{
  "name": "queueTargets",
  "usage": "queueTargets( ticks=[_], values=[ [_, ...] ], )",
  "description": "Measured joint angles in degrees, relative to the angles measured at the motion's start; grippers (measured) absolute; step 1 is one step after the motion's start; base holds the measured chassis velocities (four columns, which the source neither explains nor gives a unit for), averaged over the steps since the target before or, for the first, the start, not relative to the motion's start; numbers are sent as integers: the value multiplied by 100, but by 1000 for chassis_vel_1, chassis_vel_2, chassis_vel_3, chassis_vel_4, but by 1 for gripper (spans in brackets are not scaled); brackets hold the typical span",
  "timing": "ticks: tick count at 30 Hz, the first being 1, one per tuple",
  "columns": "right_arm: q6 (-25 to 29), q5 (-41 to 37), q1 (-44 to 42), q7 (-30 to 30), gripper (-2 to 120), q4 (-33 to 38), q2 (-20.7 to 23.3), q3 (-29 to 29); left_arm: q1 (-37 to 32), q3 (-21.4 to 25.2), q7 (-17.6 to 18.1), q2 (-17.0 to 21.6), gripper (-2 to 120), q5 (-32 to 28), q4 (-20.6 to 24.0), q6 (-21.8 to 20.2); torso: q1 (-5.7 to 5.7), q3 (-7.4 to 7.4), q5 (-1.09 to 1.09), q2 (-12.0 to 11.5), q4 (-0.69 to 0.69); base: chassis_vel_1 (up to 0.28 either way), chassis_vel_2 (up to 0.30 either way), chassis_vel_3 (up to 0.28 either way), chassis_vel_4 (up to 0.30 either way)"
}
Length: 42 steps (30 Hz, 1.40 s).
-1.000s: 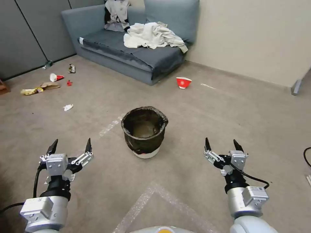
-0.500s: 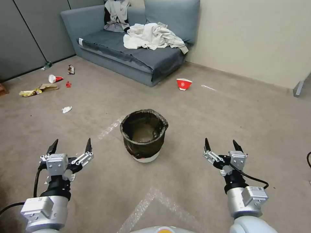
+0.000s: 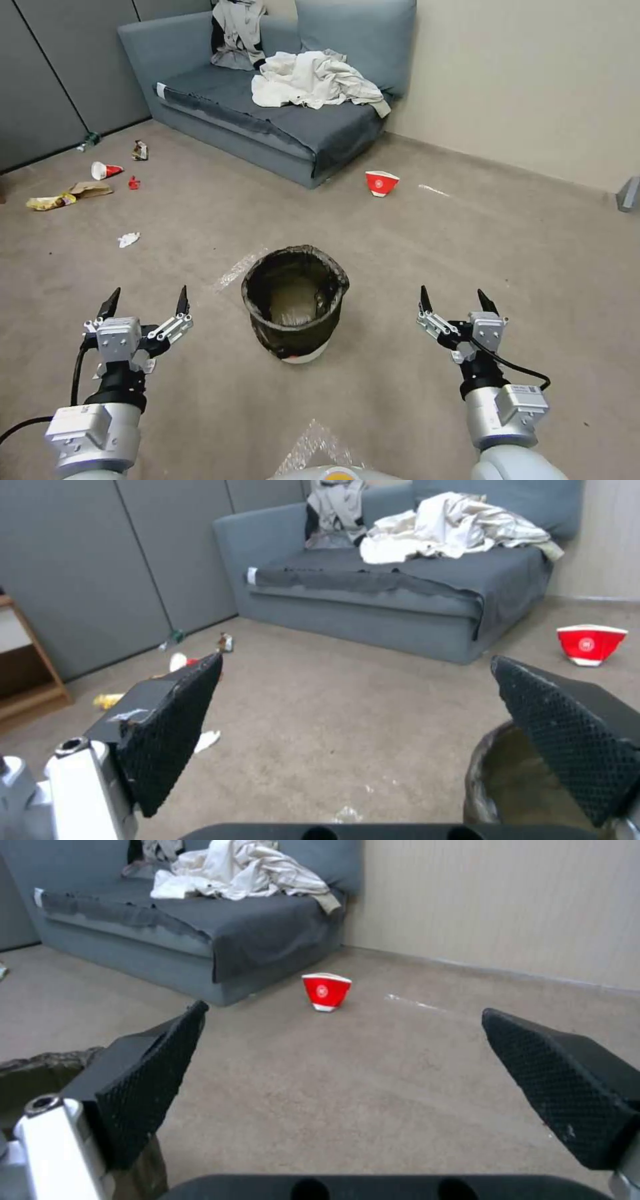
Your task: Pick up the trash can from the floor.
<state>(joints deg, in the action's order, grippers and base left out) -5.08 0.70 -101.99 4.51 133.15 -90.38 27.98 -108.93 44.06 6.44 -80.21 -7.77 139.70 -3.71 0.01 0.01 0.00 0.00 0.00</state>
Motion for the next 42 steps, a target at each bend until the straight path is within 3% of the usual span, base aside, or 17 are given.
queueTargets(
  ticks=[6,13,14,18,21,24,30,33,42],
  values=[
    [30,-76,26,14,100,-33,26,1,361,105,-7,244,100,-299,-160,-133,0,-1,0,0,-1,-24,4,16,-12],
    [-27,-209,79,39,100,-106,171,53,1148,46,-4,895,100,-1294,-458,-930,-1,-1,-1,0,-1,0,0,0,0],
    [-26,-220,73,57,100,-122,262,61,1363,-17,4,1139,100,-1598,-577,-1191,0,-1,-1,0,-1,0,0,0,0],
    [-23,-227,108,79,100,-133,388,71,1833,-256,46,1613,100,-2155,-921,-1604,0,-1,-1,0,-1,0,0,0,0],
    [-25,-228,147,82,100,-161,399,59,2088,-446,113,1758,100,-2478,-1127,-1840,0,-1,-1,0,0,0,0,0,0],
    [9,-201,167,82,100,-297,407,14,2445,-791,336,1862,100,-2780,-1345,-2214,-1,0,1,0,1,0,0,0,0],
    [75,-139,245,80,100,-466,393,2,3210,-1499,826,1912,100,-2916,-1812,-2489,0,-1,0,0,0,0,0,0,0],
    [75,-126,263,86,100,-550,370,4,3728,-2041,1370,1840,100,-2981,-2190,-2813,0,0,0,0,-2,0,0,0,0],
    [82,-70,287,115,100,-747,306,7,4197,-2653,2159,1534,100,-3167,-2766,-3339,0,0,0,0,0,0,0,0,0]
  ],
)
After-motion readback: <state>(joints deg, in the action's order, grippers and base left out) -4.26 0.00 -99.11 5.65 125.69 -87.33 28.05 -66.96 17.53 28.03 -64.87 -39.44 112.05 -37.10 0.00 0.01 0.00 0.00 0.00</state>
